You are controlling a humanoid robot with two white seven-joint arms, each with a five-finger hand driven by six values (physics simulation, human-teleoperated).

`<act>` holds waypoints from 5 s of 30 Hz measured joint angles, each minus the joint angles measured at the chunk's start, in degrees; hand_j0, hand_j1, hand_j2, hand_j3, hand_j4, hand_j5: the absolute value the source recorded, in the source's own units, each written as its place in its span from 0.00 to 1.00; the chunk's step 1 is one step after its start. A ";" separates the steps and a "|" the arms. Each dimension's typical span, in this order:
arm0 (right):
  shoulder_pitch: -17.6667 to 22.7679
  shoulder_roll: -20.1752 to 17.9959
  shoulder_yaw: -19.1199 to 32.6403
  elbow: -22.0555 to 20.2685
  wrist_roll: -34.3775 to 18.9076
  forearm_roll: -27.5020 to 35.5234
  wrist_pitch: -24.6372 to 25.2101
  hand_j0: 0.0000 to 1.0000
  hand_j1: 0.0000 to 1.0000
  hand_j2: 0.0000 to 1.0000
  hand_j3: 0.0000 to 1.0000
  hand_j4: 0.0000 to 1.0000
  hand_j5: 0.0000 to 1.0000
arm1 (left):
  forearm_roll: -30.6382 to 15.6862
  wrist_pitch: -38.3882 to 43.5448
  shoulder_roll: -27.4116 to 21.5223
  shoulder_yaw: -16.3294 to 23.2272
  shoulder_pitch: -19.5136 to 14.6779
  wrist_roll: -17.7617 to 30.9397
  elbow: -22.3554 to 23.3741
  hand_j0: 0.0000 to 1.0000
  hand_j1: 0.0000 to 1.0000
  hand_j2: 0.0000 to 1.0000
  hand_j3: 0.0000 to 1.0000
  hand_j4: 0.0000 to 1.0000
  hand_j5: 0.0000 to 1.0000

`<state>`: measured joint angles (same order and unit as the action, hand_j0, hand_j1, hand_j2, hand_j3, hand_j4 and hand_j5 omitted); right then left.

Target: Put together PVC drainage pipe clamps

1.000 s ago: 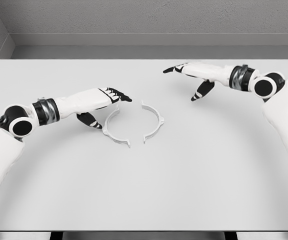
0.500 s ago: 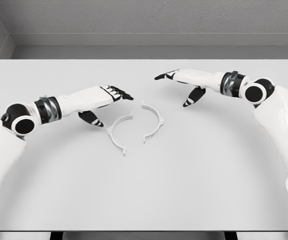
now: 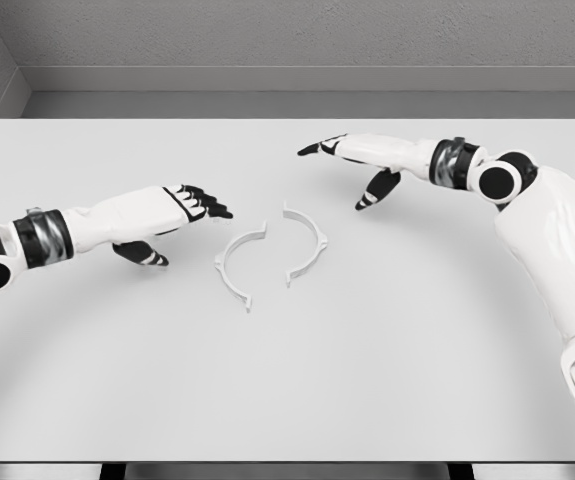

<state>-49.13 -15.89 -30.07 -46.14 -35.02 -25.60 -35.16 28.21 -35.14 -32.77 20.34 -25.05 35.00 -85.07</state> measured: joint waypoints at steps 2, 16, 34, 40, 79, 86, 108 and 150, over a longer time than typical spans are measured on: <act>-0.09 0.10 0.02 0.01 0.00 -0.03 0.00 1.00 1.00 1.00 1.00 1.00 1.00 | -0.13 0.00 0.07 0.01 -0.53 0.01 -0.39 1.00 1.00 1.00 1.00 1.00 1.00; -1.32 -6.08 4.31 0.52 0.00 0.68 0.00 1.00 1.00 1.00 1.00 1.00 1.00 | 2.17 -0.02 7.59 1.80 0.17 0.03 -0.56 1.00 1.00 1.00 1.00 1.00 1.00; -0.70 -8.94 6.73 2.07 0.00 -0.07 -0.01 1.00 1.00 1.00 1.00 1.00 1.00 | 2.01 -0.03 7.16 3.11 0.44 0.03 -2.72 1.00 1.00 1.00 1.00 1.00 1.00; -0.97 -9.06 6.91 2.13 0.00 -0.20 -0.01 1.00 1.00 1.00 1.00 1.00 1.00 | 0.88 -0.02 4.89 3.12 2.55 0.03 -5.60 1.00 1.00 1.00 1.00 1.00 1.00; -0.62 -10.54 6.89 2.14 0.00 -0.21 -0.01 1.00 1.00 1.00 1.00 1.00 1.00 | 2.96 -0.02 10.09 2.70 5.62 0.03 -5.12 1.00 1.00 1.00 1.00 1.00 1.00; -0.53 -10.54 6.88 2.14 0.00 -0.21 -0.01 1.00 1.00 1.00 1.00 1.00 1.00 | 2.96 -0.02 10.03 2.62 5.89 0.03 -4.29 1.00 1.00 1.00 1.00 1.00 1.00; -0.53 -10.54 6.88 2.14 0.00 -0.21 -0.01 1.00 1.00 1.00 1.00 1.00 1.00 | 3.84 -0.02 10.60 2.58 5.01 0.03 -1.93 1.00 1.00 1.00 1.00 1.00 1.00; -0.53 -10.54 6.85 2.14 0.00 -0.21 -0.01 1.00 1.00 1.00 1.00 1.00 1.00 | 6.61 -0.02 15.25 3.06 -1.67 0.03 5.79 1.00 1.00 1.00 1.00 1.00 1.00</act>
<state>-49.66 -26.43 -23.22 -44.00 -35.03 -25.81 -35.16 34.82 -35.16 -17.52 23.40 -26.72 35.03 -79.28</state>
